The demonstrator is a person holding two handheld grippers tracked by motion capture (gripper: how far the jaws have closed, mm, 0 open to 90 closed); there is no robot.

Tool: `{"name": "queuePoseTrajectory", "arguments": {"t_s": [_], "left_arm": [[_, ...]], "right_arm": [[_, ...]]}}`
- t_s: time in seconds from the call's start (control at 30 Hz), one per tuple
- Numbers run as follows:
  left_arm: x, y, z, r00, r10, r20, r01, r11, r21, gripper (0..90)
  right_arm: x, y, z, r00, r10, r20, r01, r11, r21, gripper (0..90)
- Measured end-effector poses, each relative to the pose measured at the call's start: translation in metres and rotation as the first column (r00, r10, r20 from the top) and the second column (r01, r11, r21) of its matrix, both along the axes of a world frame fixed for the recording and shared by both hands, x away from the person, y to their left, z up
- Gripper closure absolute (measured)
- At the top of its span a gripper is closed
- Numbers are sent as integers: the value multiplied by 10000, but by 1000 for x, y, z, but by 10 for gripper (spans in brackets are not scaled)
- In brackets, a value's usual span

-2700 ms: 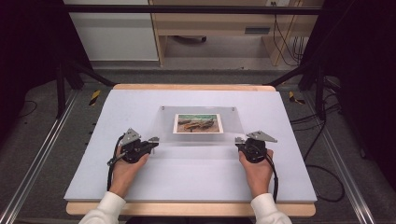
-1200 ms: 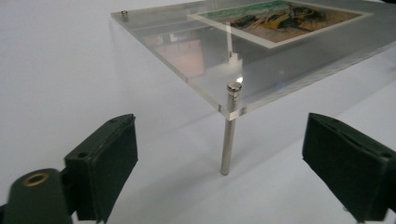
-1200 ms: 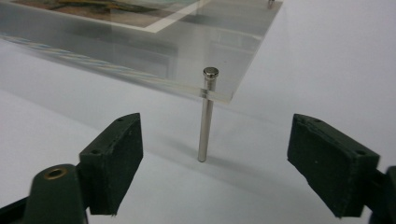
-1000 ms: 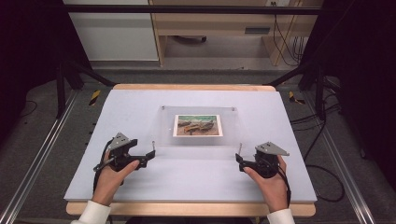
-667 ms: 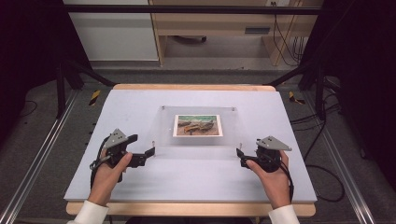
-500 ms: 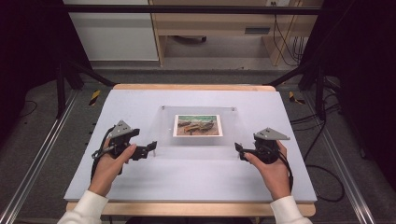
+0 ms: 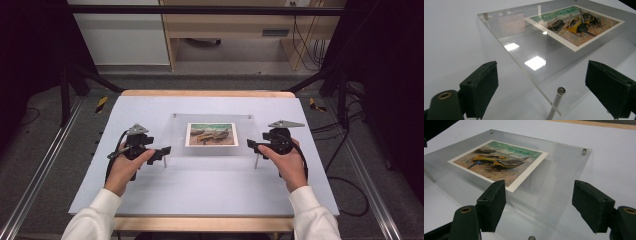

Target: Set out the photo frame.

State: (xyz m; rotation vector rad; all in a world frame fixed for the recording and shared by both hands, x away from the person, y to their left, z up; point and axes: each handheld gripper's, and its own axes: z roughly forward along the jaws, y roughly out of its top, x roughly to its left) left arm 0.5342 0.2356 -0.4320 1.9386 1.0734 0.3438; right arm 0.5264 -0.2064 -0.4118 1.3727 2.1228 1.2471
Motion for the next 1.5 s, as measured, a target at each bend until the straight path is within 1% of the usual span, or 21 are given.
{"name": "queuePoseTrajectory", "arguments": {"t_s": [0.03, 0.1, 0.17, 0.2, 0.23, 0.3, 0.37, 0.47, 0.6, 0.63, 0.67, 0.7, 0.73, 0.77, 0.8, 0.87, 0.93, 0.97, 1.27, 1.37, 1.5], "left_arm": [[1, -1, -1, 10000, 5, -77, -5, 10000, -64, 108], [3, -3, -3, 9998, 122, -145, -123, 9999, -25, 112], [4, -4, -4, 9996, 211, -198, -210, 9998, 41, 125], [6, -4, -7, 9991, 288, -311, -285, 9995, 106, 148], [7, -4, -8, 9989, 302, -359, -304, 9995, -44, 159], [8, -3, -11, 9981, 274, -555, -296, 9988, -393, 166], [9, -3, -13, 9973, 239, -697, -282, 9977, -611, 171], [10, -6, -16, 9962, 150, -863, -232, 9952, -952, 171], [11, -8, -18, 9943, 46, -1069, -182, 9917, -1272, 175], [11, -8, -18, 9943, 46, -1069, -182, 9917, -1272, 175], [11, -8, -20, 9928, -26, -1200, -152, 9889, -1475, 174], [11, -8, -20, 9928, -26, -1200, -152, 9889, -1475, 173], [11, -7, -22, 9916, -6, -1291, -207, 9863, -1637, 172], [11, -7, -22, 9916, -6, -1291, -207, 9863, -1637, 172], [11, -6, -24, 9893, -2, -1461, -273, 9821, -1864, 171], [12, -5, -26, 9862, -160, -1649, -200, 9766, -2143, 173], [12, -6, -27, 9859, -194, -1659, -182, 9748, -2222, 172], [13, -7, -27, 9862, -191, -1647, -171, 9763, -2156, 169], [14, -8, -28, 9860, -221, -1651, -150, 9753, -2204, 171], [14, -8, -28, 9862, -226, -1643, -143, 9755, -2196, 170], [14, -8, -28, 9859, -193, -1661, -182, 9750, -2214, 170]], "right_arm": [[0, 0, -1, 10000, -4, -29, 4, 10000, 86, 267], [1, 0, -3, 9997, -33, -236, 40, 9996, 294, 265], [1, 0, -4, 9995, -52, -310, 59, 9997, 246, 267], [2, 1, -8, 9991, 99, -407, -88, 9996, 273, 277], [2, 3, -10, 9985, 85, -535, -71, 9996, 260, 278], [4, 4, -13, 9980, -14, -633, 27, 9998, 197, 282], [4, 3, -16, 9972, -130, -737, 146, 9997, 218, 284], [5, 2, -19, 9969, -131, -777, 146, 9997, 193, 282], [4, 1, -24, 9950, -66, -993, 96, 9995, 307, 268], [4, 1, -25, 9946, -39, -1039, 74, 9994, 332, 265], [4, 1, -26, 9936, -59, -1124, 105, 9991, 403, 261], [4, 1, -26, 9936, -59, -1124, 105, 9991, 403, 261], [4, 1, -28, 9929, -38, -1186, 96, 9988, 478, 251], [4, 1, -29, 9927, -47, -1206, 116, 9983, 564, 247], [5, 1, -30, 9928, -56, -1197, 135, 9978, 649, 244], [6, 0, -31, 9907, -80, -1360, 193, 9965, 819, 240], [7, -1, -32, 9898, -100, -1424, 225, 9960, 866, 240], [7, -1, -32, 9894, -112, -1450, 242, 9958, 884, 238], [7, -2, -32, 9864, -59, -1645, 223, 9949, 983, 224], [7, -2, -33, 9811, 61, -1936, 164, 9933, 1141, 187], [8, -2, -33, 9797, 51, -2005, 190, 9928, 1181, 184]]}}
